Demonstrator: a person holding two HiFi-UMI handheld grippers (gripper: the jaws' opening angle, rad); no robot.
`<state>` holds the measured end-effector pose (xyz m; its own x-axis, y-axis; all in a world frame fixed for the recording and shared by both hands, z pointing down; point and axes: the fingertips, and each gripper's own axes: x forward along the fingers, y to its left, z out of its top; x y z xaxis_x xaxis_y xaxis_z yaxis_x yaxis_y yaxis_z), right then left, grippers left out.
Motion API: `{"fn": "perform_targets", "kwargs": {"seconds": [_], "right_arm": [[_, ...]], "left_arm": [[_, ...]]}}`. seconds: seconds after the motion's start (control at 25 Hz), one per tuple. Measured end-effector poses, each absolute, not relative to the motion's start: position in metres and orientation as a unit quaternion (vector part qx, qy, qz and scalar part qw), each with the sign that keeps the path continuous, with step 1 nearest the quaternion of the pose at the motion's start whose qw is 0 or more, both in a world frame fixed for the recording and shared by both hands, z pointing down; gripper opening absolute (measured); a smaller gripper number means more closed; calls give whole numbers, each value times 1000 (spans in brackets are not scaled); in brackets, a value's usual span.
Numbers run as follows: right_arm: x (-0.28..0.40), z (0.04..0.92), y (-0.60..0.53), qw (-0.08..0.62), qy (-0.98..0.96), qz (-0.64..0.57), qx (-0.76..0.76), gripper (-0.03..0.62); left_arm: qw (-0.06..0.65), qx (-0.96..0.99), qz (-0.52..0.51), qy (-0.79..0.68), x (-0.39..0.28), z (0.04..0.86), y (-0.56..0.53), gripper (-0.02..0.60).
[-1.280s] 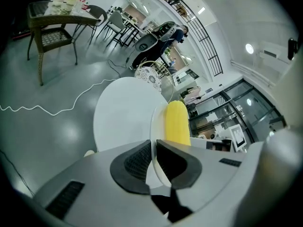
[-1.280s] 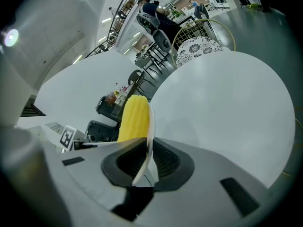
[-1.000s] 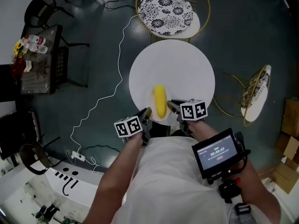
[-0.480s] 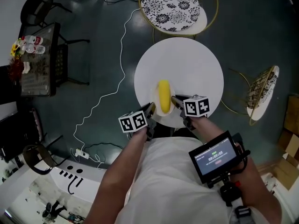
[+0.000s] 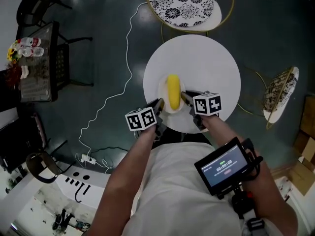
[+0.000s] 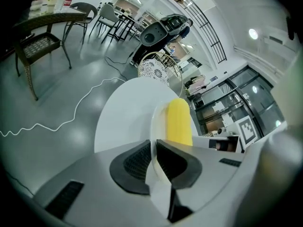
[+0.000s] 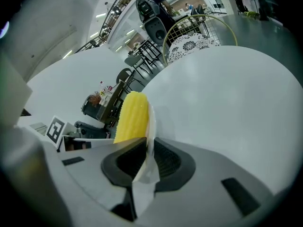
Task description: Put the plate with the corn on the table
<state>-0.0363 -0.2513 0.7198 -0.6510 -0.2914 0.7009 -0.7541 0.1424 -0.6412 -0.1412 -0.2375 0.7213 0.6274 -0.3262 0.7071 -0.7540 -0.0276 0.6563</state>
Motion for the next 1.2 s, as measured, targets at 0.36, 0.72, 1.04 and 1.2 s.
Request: {"fn": "perform_targets", "kwargs": {"seconds": [0.36, 0.72, 1.04, 1.2], "right_arm": [[-39, 732, -275, 227, -724, 528, 381, 46], [-40, 742, -290, 243, -725, 515, 387, 46], [-41, 742, -300, 260, -732, 496, 388, 46], [-42, 745, -301, 271, -735, 485, 388, 48]], "left_arm": [[555, 701, 218, -392, -142, 733, -267, 38], [539, 697, 250, -401, -140, 743, -281, 40], [528, 698, 265, -405, -139, 746, -288, 40], [510, 706, 278, -406, -139, 747, -289, 43]]}}
